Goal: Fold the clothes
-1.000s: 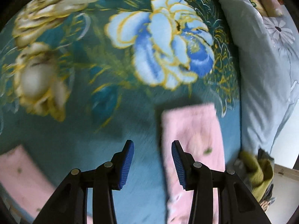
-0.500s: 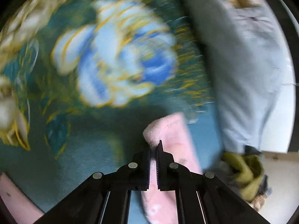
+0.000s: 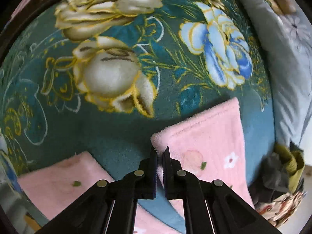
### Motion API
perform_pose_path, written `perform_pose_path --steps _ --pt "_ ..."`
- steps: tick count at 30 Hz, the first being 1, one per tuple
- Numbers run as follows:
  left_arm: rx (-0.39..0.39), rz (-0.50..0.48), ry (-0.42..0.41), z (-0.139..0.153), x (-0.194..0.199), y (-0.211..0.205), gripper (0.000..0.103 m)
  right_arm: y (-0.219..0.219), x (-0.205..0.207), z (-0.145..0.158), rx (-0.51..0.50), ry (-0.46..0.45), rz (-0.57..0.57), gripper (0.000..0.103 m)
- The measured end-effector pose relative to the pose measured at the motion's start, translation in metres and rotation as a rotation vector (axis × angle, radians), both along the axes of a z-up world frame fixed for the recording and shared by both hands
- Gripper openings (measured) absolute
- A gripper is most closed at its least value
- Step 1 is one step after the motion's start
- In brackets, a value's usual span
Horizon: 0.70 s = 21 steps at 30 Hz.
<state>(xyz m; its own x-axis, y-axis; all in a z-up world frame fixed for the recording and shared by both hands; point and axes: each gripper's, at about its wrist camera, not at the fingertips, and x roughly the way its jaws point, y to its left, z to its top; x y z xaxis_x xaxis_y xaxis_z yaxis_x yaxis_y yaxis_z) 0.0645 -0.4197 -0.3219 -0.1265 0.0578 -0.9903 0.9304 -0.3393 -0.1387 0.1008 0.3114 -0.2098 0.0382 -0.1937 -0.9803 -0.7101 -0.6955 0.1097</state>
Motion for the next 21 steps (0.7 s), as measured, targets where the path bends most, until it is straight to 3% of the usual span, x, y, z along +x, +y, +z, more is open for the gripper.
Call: perform_pose_path --steps 4,9,10,13,18,21 --pt "-0.020 -0.084 -0.019 0.004 -0.023 0.002 0.005 0.006 -0.013 0.001 -0.006 0.021 -0.019 0.031" --pt "-0.025 -0.136 -0.039 0.001 -0.038 0.001 0.005 0.010 -0.064 -0.004 -0.077 0.149 -0.088 0.031" --pt "-0.018 -0.133 -0.046 -0.002 -0.037 0.000 0.006 0.012 -0.077 -0.005 -0.092 0.175 -0.111 0.031" --pt "0.026 -0.093 -0.071 -0.006 -0.030 -0.002 0.009 0.016 -0.113 -0.015 -0.128 0.229 -0.174 0.046" --pt "0.104 0.014 -0.071 0.006 -0.024 -0.009 0.016 0.032 -0.147 -0.041 -0.106 0.182 -0.277 0.047" --pt "0.129 0.051 -0.048 0.018 -0.035 -0.010 0.028 0.048 -0.148 -0.053 -0.087 0.142 -0.361 0.047"
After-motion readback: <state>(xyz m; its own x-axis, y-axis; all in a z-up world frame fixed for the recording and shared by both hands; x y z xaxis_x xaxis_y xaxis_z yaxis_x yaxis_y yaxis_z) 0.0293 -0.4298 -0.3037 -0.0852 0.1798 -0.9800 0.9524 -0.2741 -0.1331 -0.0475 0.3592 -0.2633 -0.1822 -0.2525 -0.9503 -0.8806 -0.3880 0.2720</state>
